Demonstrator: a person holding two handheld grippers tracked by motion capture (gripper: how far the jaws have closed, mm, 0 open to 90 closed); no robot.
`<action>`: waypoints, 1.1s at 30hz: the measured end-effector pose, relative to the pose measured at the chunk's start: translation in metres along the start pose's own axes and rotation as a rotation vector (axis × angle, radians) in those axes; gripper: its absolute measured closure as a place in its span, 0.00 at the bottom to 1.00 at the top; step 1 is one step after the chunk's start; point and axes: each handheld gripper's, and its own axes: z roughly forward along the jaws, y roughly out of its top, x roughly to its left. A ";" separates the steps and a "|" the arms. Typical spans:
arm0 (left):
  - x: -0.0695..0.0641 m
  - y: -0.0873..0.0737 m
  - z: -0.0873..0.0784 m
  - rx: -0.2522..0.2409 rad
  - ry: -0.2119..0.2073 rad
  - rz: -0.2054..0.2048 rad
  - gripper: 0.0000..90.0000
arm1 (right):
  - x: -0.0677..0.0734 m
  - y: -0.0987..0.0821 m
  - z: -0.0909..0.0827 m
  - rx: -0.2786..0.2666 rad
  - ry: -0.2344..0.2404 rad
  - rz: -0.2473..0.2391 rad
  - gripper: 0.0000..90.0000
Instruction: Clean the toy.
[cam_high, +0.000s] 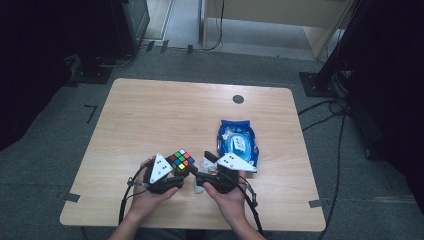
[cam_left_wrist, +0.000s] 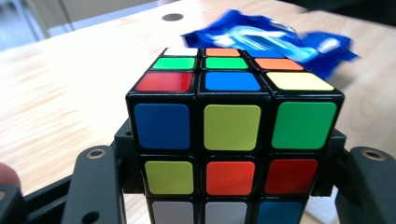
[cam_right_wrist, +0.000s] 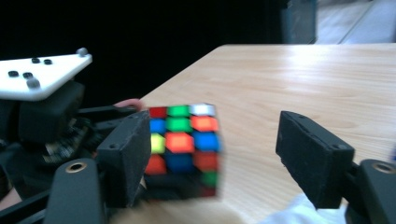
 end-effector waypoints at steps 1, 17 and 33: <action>0.004 0.000 -0.001 0.001 0.005 -0.008 0.38 | -0.004 -0.002 -0.002 -0.007 -0.012 0.010 0.31; 0.013 0.012 -0.011 -0.046 -0.043 -0.123 0.38 | 0.015 -0.047 0.039 0.109 0.051 -0.065 0.26; 0.004 0.013 -0.005 -0.036 -0.089 -0.118 0.38 | 0.022 -0.049 0.041 0.025 0.009 -0.129 0.38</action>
